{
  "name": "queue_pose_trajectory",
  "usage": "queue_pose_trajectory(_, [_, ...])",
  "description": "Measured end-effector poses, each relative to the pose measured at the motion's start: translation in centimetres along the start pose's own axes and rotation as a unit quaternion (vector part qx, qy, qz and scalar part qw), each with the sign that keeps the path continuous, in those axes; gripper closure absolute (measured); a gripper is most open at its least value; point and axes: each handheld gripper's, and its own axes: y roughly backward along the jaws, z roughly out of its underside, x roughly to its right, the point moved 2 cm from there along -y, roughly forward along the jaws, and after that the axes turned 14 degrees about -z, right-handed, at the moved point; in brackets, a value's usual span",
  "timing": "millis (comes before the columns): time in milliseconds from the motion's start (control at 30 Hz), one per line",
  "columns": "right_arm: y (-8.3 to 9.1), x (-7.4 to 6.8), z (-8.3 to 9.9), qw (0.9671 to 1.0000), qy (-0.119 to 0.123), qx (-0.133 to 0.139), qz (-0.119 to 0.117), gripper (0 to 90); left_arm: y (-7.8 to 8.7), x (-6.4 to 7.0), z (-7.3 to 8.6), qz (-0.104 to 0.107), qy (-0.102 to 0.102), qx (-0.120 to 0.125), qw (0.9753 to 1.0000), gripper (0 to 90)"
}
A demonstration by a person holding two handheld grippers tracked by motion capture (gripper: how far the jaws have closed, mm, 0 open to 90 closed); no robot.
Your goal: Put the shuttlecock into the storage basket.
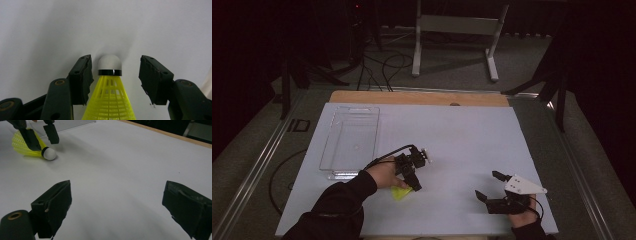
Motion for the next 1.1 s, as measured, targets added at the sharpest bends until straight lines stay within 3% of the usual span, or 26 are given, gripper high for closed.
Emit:
queue_pose_trajectory(500, [0.0, 0.0, 0.0, 1.0, 0.0, 0.001, -0.001, 9.1, -1.3, 0.1, -0.1, 0.003, 0.004, -0.038, 0.9993, 55.1])
queue_pose_trajectory(733, [0.0, 0.0, 0.0, 1.0, -0.001, 0.002, 0.0, 9.1, -1.6, 0.1, -0.4, 0.007, -0.005, -0.058, 0.9983, 65.1])
queue_pose_trajectory(1100, [0.1, 0.1, 0.0, 1.0, -0.002, 0.002, 0.001, 9.1, -0.2, -0.3, -0.7, 0.002, -0.013, -0.05, 0.9987, 65.6])
